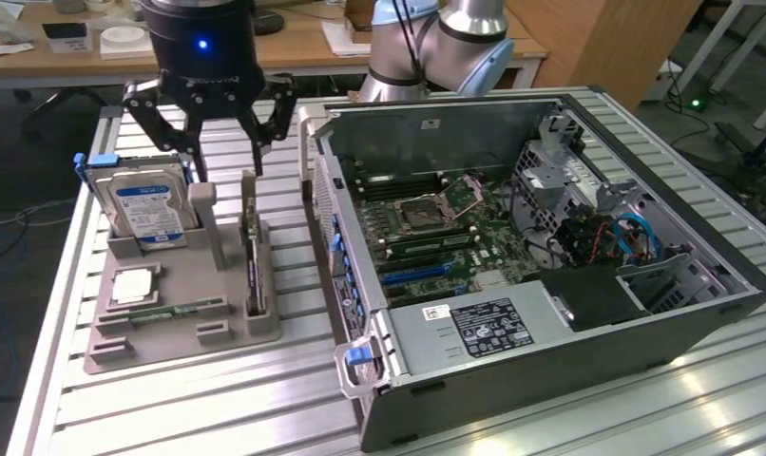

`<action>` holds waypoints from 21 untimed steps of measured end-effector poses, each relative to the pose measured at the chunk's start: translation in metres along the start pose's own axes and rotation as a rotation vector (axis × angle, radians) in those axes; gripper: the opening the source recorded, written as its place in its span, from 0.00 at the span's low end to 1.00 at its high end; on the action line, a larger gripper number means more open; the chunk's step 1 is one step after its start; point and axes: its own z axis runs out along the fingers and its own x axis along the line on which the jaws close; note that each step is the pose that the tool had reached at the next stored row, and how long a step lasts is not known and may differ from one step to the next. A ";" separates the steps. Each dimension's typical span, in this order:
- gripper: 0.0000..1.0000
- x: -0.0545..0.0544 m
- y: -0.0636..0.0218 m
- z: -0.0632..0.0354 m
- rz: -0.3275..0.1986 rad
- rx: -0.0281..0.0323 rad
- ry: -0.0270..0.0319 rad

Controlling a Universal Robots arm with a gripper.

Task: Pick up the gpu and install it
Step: 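Pick up the gpu and move the gpu toward the slot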

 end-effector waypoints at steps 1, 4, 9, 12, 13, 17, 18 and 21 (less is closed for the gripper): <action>0.59 0.000 -0.0005 0.0018 0.000 0.0000 0.0000; 0.59 0.000 -0.0012 0.0073 0.000 0.0001 0.0000; 0.59 0.000 -0.0016 0.0160 0.000 0.0000 -0.0001; 0.59 0.000 -0.0019 0.0214 0.000 0.0001 0.0000; 0.59 0.000 -0.0020 0.0232 0.000 0.0001 0.0001; 0.59 0.000 -0.0024 0.0306 0.000 0.0000 0.0000; 0.59 0.000 -0.0025 0.0324 0.000 0.0000 -0.0001; 0.59 0.000 -0.0027 0.0376 0.000 0.0000 0.0000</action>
